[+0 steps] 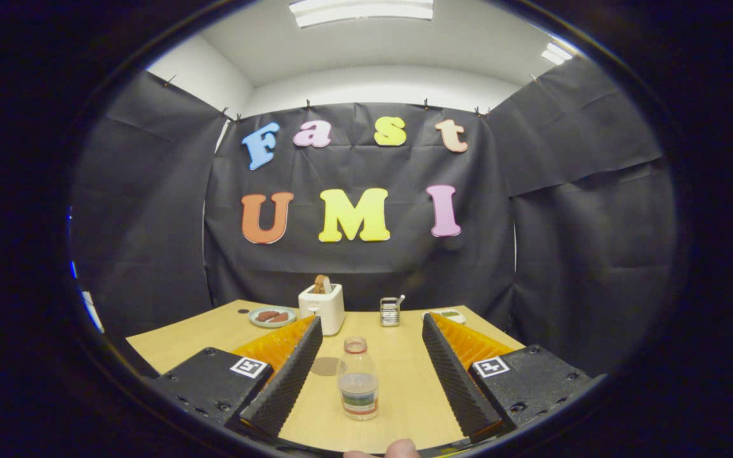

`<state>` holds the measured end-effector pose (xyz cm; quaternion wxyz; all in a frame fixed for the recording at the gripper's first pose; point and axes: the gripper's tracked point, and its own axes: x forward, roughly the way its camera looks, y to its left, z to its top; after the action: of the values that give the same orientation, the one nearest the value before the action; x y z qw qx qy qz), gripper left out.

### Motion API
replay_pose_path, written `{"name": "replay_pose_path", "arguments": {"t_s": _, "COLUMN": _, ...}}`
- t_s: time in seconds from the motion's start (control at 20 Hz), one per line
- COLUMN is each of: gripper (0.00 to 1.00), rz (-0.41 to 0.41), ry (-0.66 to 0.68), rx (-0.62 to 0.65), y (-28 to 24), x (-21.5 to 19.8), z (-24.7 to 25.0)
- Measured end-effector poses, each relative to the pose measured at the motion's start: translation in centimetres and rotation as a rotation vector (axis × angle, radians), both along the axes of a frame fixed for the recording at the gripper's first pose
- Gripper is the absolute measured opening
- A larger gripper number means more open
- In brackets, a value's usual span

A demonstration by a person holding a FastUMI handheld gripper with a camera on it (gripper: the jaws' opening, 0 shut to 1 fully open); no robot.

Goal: Take the bottle from table, then pour the juice into the cup, finally place the bottle on the coaster

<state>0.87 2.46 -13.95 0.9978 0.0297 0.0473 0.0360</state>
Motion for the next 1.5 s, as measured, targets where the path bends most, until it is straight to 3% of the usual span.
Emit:
{"name": "replay_pose_path", "arguments": {"t_s": 0.2, "gripper": 1.0, "rz": 0.049, "ry": 0.098, "rx": 0.033, "y": 1.4, "x": 0.4, "z": -6.1}}
{"name": "replay_pose_path", "arguments": {"t_s": 0.55, "gripper": 1.0, "rz": 0.031, "ry": 0.204, "rx": 0.031, "y": 1.1, "x": 3.0, "z": -12.1}}
{"name": "replay_pose_path", "arguments": {"t_s": 1.4, "gripper": 1.0, "rz": 0.03, "ry": 0.368, "rx": 0.09, "y": 3.6, "x": 8.4, "z": -18.3}}
{"name": "replay_pose_path", "arguments": {"t_s": 1.5, "gripper": 0.95, "rz": 0.017, "ry": 0.367, "rx": 0.088, "y": 3.5, "x": 8.6, "z": -18.0}}
